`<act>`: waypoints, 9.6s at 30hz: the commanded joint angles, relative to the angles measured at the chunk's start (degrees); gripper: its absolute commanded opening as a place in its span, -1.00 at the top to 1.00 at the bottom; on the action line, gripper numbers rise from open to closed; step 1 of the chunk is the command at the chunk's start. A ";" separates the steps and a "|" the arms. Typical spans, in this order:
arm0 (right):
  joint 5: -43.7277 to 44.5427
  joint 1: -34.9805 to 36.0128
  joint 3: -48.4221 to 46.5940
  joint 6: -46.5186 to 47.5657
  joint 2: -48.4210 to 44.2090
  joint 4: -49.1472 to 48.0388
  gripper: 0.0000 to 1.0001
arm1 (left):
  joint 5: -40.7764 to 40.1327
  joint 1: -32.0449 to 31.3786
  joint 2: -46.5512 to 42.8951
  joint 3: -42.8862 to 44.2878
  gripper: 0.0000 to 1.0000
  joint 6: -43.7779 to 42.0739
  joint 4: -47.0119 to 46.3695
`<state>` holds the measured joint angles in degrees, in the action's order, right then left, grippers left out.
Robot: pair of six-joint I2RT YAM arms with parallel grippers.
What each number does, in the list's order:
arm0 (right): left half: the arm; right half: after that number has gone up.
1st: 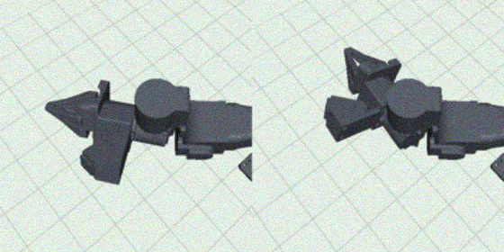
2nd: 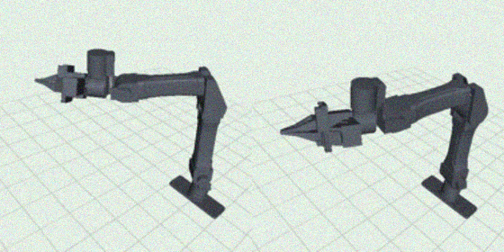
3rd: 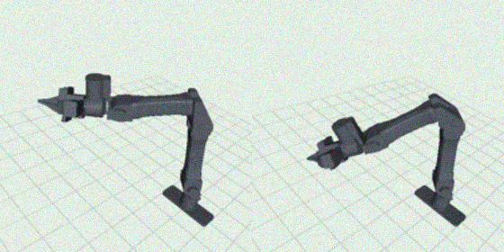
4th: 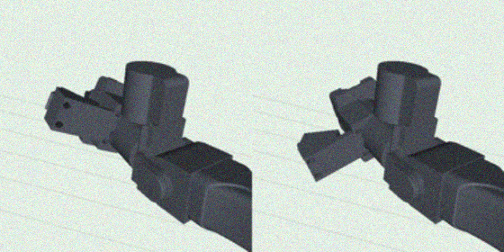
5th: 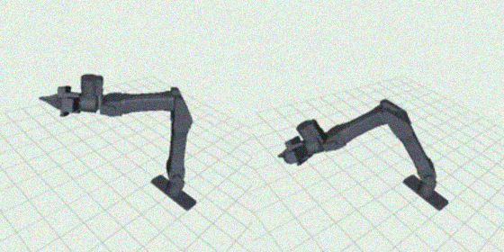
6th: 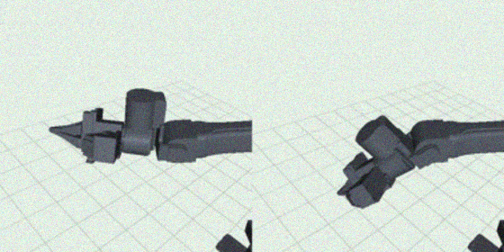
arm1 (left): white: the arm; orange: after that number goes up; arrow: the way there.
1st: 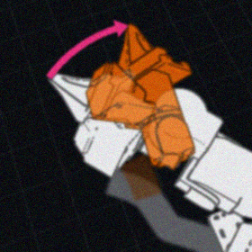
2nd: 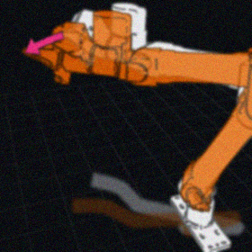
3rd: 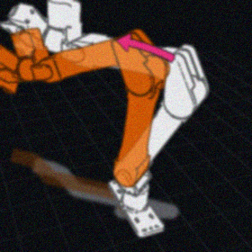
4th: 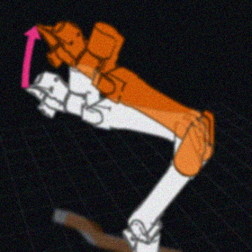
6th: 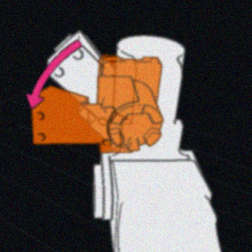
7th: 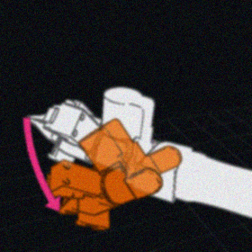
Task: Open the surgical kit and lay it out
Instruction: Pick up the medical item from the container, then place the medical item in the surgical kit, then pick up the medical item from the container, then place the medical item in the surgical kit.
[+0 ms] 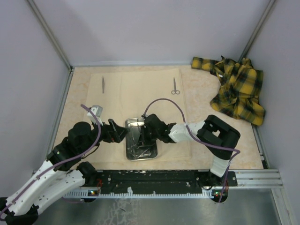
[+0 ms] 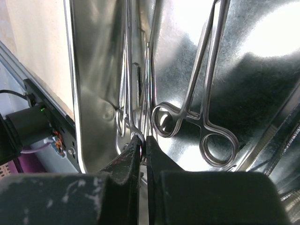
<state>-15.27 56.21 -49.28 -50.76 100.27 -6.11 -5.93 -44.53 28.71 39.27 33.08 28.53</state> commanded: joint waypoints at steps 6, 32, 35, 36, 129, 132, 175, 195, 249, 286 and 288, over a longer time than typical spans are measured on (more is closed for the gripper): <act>0.49 0.75 1.74 -1.07 -4.46 -4.26 1.00 | 0.49 -0.19 -0.40 -0.11 -0.99 0.10 -1.56; 6.21 -10.04 6.37 2.40 -29.07 10.77 1.00 | 0.54 -0.20 -0.20 1.33 -0.99 -0.30 -1.77; 4.29 -16.01 5.64 4.41 -30.66 12.24 1.00 | 0.44 -0.20 -0.47 1.08 -0.99 -0.17 -1.65; 3.22 -17.94 5.29 5.10 -30.81 12.60 1.00 | 0.45 -0.20 -0.57 1.07 -0.99 -0.08 -1.57; -7.65 -43.49 -40.31 22.31 8.96 25.26 0.09 | -1.76 -0.19 2.69 -0.42 -0.99 -2.78 -3.72; -3.01 -39.86 -35.34 25.06 0.94 27.59 0.09 | -2.45 -0.20 2.18 0.47 -0.99 -2.95 -2.60; 27.49 12.10 -25.62 9.07 5.01 37.74 0.33 | -1.33 -0.20 -6.81 3.08 -0.99 -1.61 2.04; 32.04 15.07 -30.61 8.41 13.25 43.63 0.43 | -2.06 -0.20 -8.41 3.58 -0.99 -2.15 2.94; 32.71 4.59 -27.88 13.64 -5.04 40.59 1.00 | -2.27 -0.20 -9.17 4.54 -0.99 -1.96 3.98; 22.47 -20.64 -81.09 32.31 40.78 41.37 1.00 | -1.07 -0.20 -7.10 3.83 -0.99 -1.60 2.68; 22.01 -20.86 -81.92 32.12 41.54 41.46 1.00 | -0.72 -0.16 -6.84 3.39 -0.99 -1.62 2.31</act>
<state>7.27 36.14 -126.72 -19.55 140.62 36.84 -7.29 -44.53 21.15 43.29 31.68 32.95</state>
